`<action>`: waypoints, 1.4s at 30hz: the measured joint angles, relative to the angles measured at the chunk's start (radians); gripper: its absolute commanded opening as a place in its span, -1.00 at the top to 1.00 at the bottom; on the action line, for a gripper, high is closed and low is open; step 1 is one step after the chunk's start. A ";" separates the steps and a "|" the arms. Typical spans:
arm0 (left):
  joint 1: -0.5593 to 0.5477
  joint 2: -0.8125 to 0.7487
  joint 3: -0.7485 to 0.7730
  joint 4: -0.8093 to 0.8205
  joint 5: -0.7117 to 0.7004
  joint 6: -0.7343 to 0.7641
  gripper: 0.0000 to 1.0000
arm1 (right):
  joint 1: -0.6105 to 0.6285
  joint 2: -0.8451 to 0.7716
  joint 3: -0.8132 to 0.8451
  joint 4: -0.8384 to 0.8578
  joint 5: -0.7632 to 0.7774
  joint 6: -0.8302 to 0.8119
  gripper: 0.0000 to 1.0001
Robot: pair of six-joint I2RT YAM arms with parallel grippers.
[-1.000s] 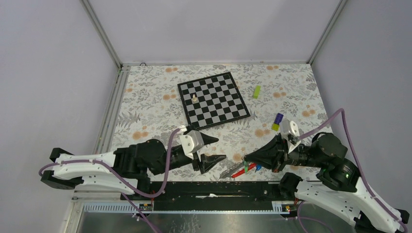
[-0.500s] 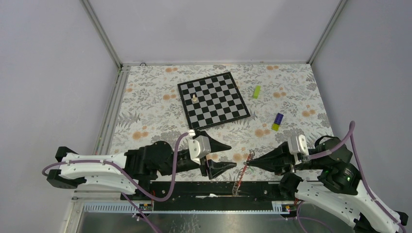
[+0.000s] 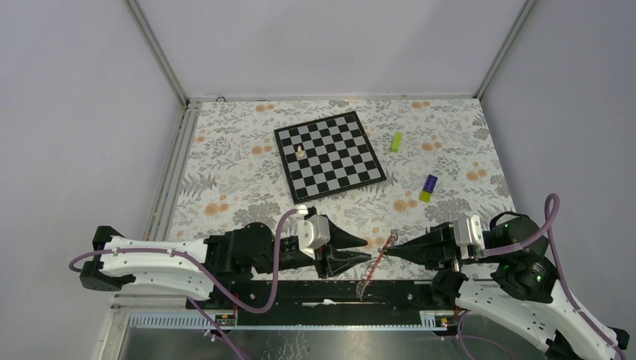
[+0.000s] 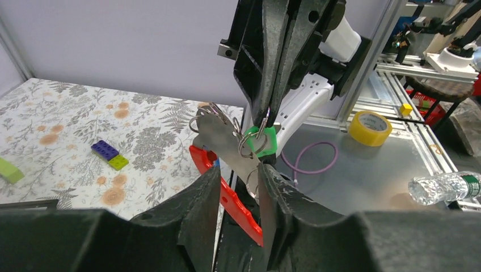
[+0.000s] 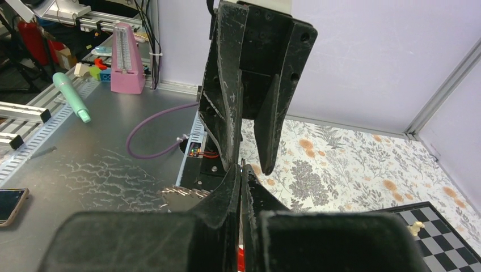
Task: Remove the keys from the keyring
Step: Remove the key from the keyring.
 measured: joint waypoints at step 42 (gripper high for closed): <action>0.000 0.068 -0.076 0.250 0.063 -0.042 0.24 | 0.000 -0.026 -0.046 0.122 -0.088 0.031 1.00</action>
